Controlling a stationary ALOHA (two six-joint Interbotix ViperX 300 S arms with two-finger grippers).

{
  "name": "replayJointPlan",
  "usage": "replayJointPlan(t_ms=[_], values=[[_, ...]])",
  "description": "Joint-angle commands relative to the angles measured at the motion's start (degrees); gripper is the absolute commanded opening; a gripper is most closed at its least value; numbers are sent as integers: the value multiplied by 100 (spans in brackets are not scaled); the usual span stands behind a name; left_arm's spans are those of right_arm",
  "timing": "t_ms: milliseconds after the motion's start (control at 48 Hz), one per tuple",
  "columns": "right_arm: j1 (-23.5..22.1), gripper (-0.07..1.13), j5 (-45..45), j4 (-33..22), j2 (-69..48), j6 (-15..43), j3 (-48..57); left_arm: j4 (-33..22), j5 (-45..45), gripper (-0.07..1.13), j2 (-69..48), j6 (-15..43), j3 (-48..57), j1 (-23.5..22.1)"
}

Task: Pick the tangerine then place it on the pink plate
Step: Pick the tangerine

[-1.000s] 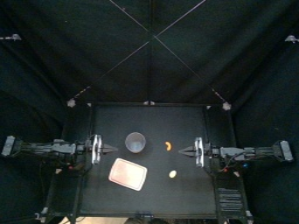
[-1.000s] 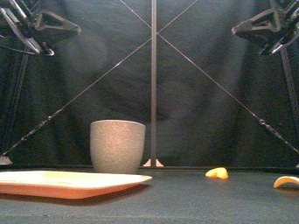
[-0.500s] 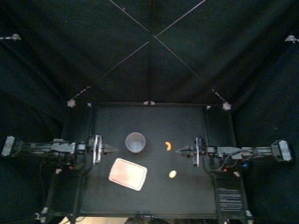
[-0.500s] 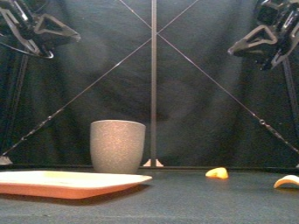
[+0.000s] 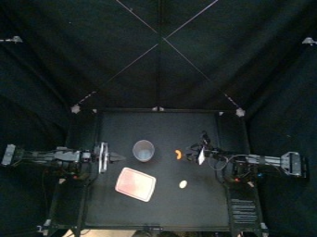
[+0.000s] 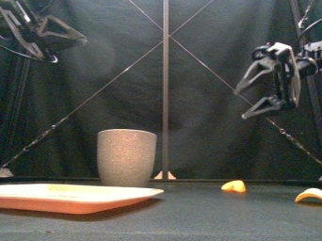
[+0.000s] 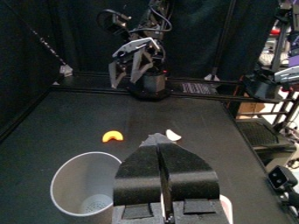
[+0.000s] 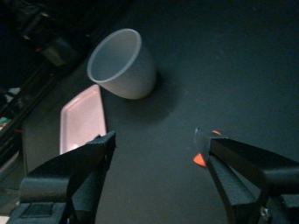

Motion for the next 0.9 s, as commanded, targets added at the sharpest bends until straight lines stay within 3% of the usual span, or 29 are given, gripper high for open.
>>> replayJointPlan(t_ms=[21,167,375,500,688,896], values=[[-202,103,237,422,352,-9,-237,-18,-35,-2,9,0,-123,44],[-325,103,606,940,1107,-18,-563,-18,-35,-2,9,9,-88,62],[-519,102,835,1020,2443,-26,-1125,-18,-35,-2,9,9,-53,132],[-659,102,1169,905,3111,-26,-1485,-18,-35,-2,9,9,-44,132],[-1116,101,2048,316,3454,0,-1925,0,-35,-2,9,9,-53,132],[-1116,100,2118,272,3647,0,-1995,-9,-35,-2,9,9,-44,132]])
